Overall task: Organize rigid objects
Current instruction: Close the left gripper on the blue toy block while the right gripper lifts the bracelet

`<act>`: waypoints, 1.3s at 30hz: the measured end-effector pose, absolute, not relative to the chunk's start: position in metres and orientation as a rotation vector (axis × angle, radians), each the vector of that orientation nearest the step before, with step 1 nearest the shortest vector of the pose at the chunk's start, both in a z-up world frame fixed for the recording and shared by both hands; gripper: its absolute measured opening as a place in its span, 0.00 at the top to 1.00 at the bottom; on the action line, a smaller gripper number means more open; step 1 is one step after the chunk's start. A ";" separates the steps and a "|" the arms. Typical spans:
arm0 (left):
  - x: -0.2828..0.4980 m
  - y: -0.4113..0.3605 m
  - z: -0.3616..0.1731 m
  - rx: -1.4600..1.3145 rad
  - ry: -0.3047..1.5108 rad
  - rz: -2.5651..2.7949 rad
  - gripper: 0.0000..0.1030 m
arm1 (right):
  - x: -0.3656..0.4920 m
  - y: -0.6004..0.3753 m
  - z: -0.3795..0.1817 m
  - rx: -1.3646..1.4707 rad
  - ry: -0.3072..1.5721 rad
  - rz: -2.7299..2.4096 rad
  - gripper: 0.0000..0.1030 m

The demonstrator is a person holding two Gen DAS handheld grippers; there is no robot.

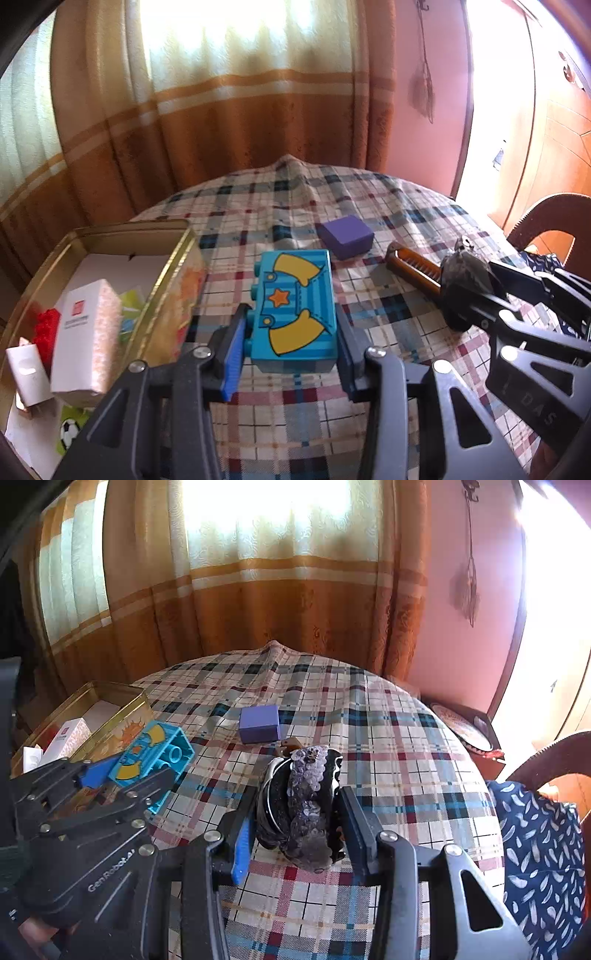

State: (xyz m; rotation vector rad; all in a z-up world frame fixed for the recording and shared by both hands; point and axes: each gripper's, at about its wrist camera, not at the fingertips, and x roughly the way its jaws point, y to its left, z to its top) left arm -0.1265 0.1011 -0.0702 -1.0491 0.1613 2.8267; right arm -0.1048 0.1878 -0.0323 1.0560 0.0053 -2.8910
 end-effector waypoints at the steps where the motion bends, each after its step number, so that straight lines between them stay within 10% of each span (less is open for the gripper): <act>1: -0.125 0.100 -0.069 -1.039 0.158 2.835 0.60 | -0.105 0.188 -0.032 1.054 0.004 -2.888 0.56; 39: -0.073 0.071 -0.038 -0.792 0.085 3.028 0.60 | -0.089 0.178 -0.020 0.886 -0.029 -2.854 0.56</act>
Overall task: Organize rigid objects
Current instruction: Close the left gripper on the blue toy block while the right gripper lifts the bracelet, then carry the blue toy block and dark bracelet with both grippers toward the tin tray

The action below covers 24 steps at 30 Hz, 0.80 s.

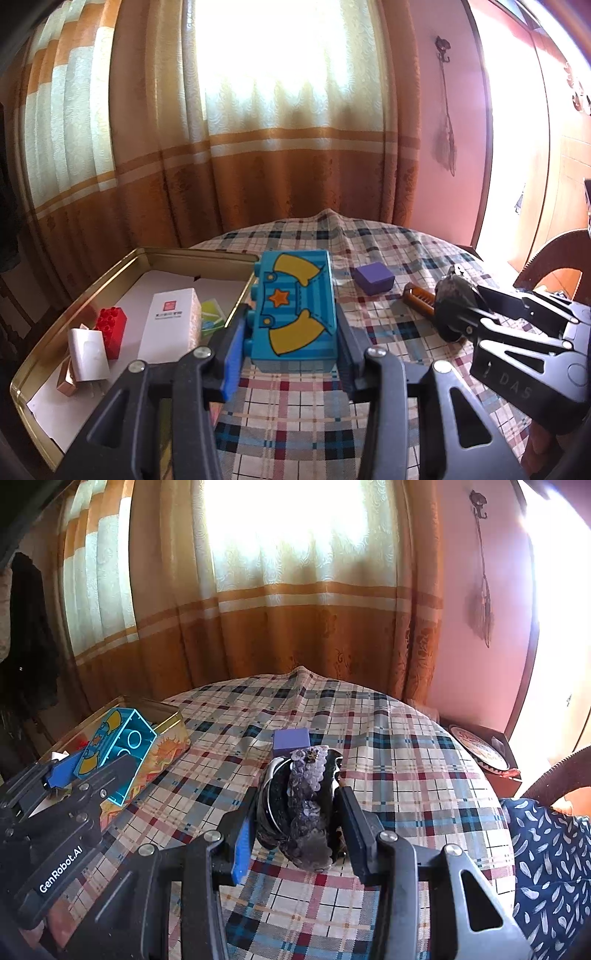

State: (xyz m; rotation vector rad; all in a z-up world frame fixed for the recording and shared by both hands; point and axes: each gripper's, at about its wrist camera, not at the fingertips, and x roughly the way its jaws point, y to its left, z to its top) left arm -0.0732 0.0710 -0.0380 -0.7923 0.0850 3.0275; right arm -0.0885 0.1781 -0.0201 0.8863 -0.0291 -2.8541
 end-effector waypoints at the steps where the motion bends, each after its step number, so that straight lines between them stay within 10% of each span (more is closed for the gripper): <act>1: -0.073 0.070 -0.038 -0.793 0.081 3.028 0.60 | -0.088 0.177 -0.020 0.884 -0.028 -2.852 0.56; 24: -0.064 0.052 -0.038 -0.783 0.038 3.068 0.60 | -0.071 0.142 -0.016 0.812 0.011 -2.788 0.56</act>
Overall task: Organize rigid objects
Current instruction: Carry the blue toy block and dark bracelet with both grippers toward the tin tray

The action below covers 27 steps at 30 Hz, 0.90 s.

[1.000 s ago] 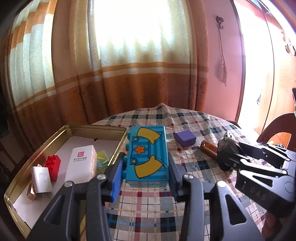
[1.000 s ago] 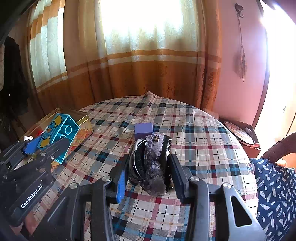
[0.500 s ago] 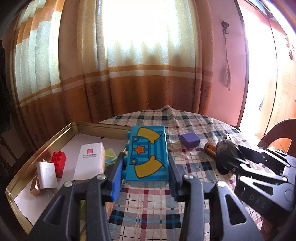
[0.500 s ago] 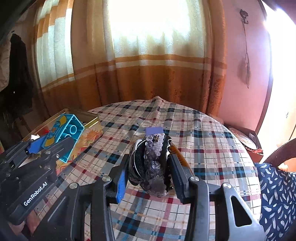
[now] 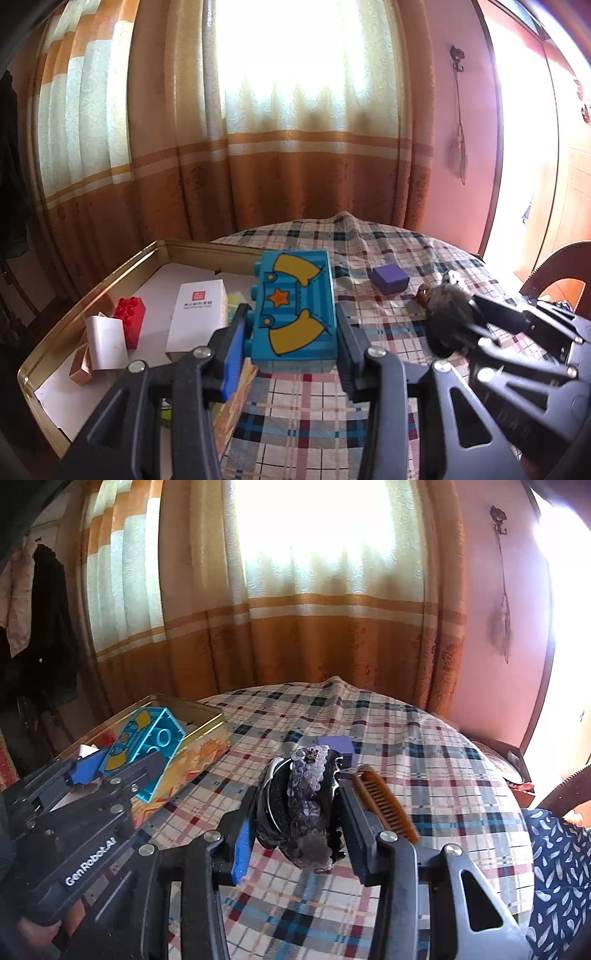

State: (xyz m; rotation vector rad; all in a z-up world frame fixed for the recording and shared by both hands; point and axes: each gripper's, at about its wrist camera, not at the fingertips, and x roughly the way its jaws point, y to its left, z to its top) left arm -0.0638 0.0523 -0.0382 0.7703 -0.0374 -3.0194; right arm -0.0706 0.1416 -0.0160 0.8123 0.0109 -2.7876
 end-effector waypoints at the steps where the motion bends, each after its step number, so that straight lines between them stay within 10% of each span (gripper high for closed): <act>1: -0.063 0.052 -0.038 0.767 -0.039 -3.019 0.60 | -0.070 0.138 -0.017 0.813 0.020 -2.782 0.56; 27: -0.052 0.037 -0.038 0.733 0.005 -2.996 0.60 | -0.058 0.123 -0.011 0.736 0.102 -2.795 0.56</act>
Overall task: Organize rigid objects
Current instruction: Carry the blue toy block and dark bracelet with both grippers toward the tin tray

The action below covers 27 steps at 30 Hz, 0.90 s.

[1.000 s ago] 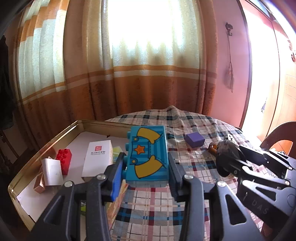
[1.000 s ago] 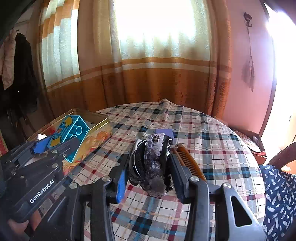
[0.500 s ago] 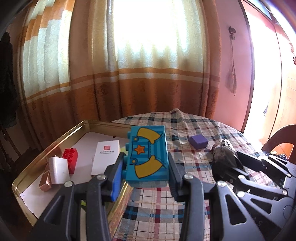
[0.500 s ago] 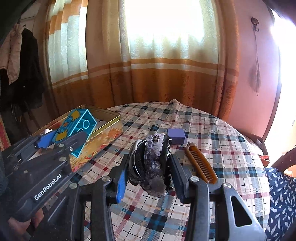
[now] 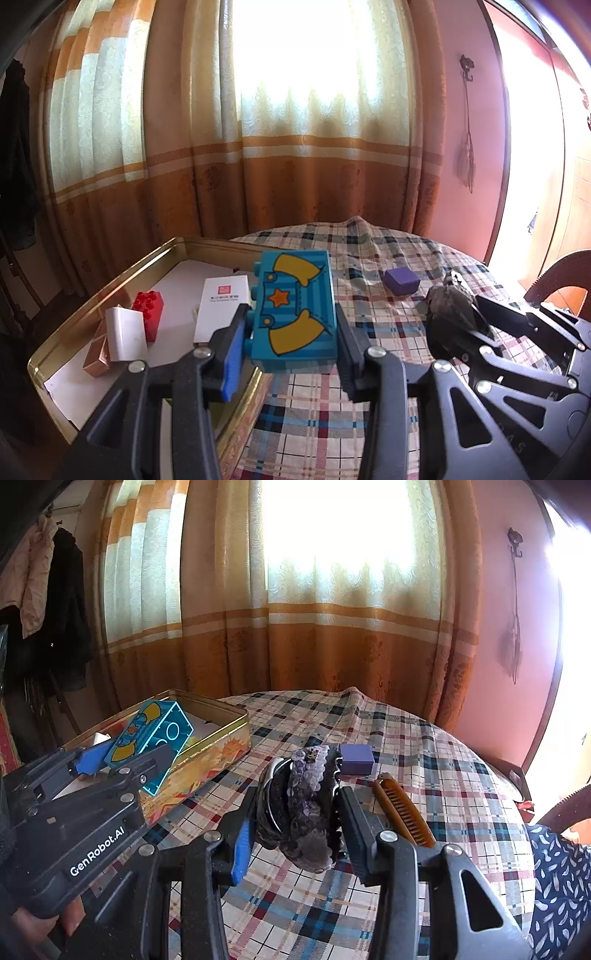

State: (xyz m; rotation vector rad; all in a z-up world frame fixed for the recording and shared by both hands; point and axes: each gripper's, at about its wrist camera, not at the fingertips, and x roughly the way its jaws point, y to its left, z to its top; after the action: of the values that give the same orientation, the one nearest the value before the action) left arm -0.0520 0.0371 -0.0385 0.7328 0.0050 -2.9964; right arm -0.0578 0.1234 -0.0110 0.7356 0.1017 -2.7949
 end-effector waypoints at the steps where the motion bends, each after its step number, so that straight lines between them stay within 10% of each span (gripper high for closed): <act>1: -0.052 0.037 -0.038 0.732 0.007 -2.995 0.60 | -0.057 0.123 -0.011 0.733 0.106 -2.795 0.56; 27: -0.037 0.020 -0.036 0.658 0.045 -2.985 0.60 | -0.049 0.118 -0.007 0.659 0.131 -2.787 0.56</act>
State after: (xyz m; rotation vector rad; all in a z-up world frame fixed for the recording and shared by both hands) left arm -0.0371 0.0195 -0.0357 0.6584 0.0446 -2.9848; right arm -0.0490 0.1177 -0.0070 0.6588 0.1314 -2.7870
